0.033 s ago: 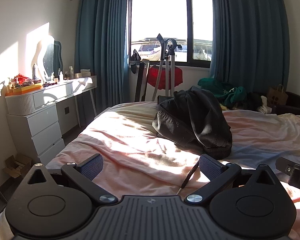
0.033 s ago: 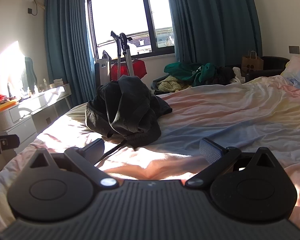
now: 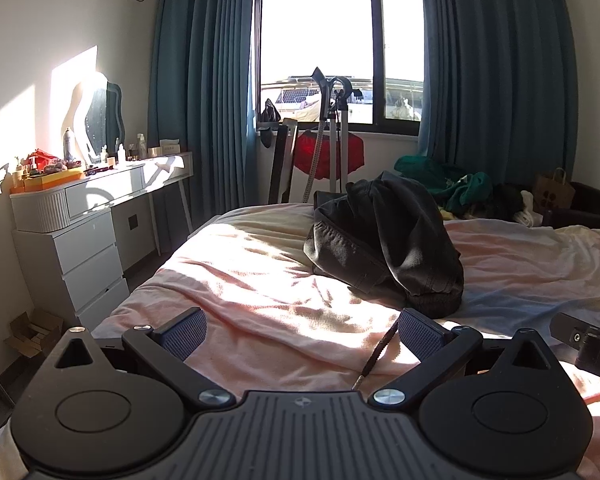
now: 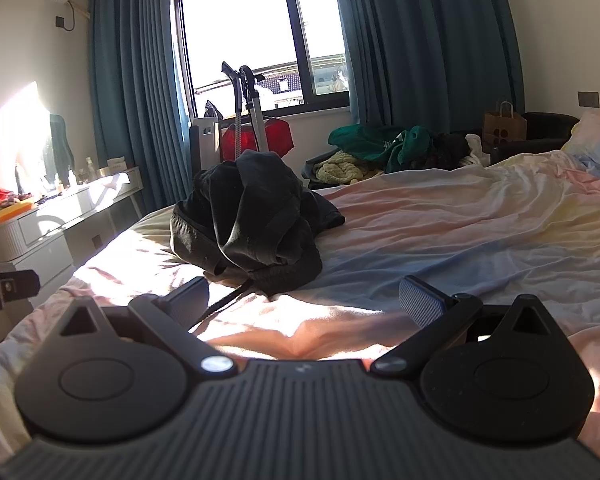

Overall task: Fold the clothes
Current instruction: 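Move both tools toward the black sweatpants on the bed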

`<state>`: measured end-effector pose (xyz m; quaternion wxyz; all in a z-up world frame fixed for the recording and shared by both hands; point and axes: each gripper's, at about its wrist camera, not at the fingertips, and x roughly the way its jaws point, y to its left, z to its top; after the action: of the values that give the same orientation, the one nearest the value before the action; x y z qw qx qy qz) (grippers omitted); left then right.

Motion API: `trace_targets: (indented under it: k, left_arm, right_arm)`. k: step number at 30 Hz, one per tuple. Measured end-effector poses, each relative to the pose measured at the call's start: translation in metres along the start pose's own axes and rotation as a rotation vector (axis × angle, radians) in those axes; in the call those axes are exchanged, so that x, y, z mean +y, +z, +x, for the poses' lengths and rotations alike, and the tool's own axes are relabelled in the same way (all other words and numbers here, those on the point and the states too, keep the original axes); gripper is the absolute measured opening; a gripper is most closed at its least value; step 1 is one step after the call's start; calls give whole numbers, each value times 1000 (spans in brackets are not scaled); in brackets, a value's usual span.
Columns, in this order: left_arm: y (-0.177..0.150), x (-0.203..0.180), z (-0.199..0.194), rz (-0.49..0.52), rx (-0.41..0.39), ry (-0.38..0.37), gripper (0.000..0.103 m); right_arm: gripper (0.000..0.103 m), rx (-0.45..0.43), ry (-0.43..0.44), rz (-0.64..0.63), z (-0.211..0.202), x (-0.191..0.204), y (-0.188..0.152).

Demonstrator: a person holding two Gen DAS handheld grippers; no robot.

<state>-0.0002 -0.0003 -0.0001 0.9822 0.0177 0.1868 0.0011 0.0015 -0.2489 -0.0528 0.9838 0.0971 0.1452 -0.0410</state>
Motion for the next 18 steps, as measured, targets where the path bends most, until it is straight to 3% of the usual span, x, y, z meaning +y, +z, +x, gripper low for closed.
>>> trace_targets:
  k: [8,13,18]
  left_arm:
    - [-1,-3,-1,39,-26,-4,103]
    - [-6,-4,-2,76,-39,11,103]
    - [-5,2,-7,81,-57,30,103]
  right_arm:
    - [103,-3,-27,-22,0,-2,-7]
    - [103,-75,-22,-24,-17,1,0]
    - [103,-64,-36,-50,-25,5,-2]
